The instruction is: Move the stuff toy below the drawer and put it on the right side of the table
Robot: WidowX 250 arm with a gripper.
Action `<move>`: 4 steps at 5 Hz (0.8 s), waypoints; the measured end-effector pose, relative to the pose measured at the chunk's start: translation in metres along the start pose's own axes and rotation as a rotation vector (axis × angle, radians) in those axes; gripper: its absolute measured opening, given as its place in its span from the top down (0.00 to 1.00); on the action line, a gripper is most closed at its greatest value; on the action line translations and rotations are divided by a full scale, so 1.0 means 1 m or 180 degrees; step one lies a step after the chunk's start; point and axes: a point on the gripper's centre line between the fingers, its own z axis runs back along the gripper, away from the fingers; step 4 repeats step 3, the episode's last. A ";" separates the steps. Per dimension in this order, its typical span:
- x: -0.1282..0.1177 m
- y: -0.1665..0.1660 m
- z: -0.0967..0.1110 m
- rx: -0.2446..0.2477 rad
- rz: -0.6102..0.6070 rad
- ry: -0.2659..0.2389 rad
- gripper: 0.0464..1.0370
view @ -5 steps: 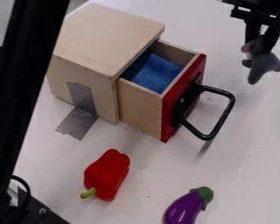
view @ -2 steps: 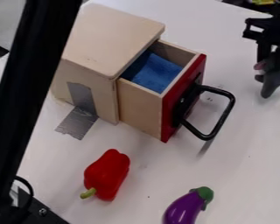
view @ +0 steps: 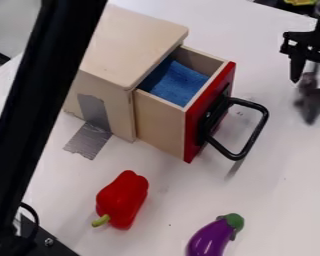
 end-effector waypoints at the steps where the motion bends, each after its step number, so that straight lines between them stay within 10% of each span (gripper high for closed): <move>1: -0.002 0.001 0.006 0.0071 0.0006 0.0058 0.03; 3: -0.014 0.001 0.079 0.0070 0.0033 -0.0142 0.04; 4: -0.014 0.001 0.079 0.0070 0.0033 -0.0142 0.04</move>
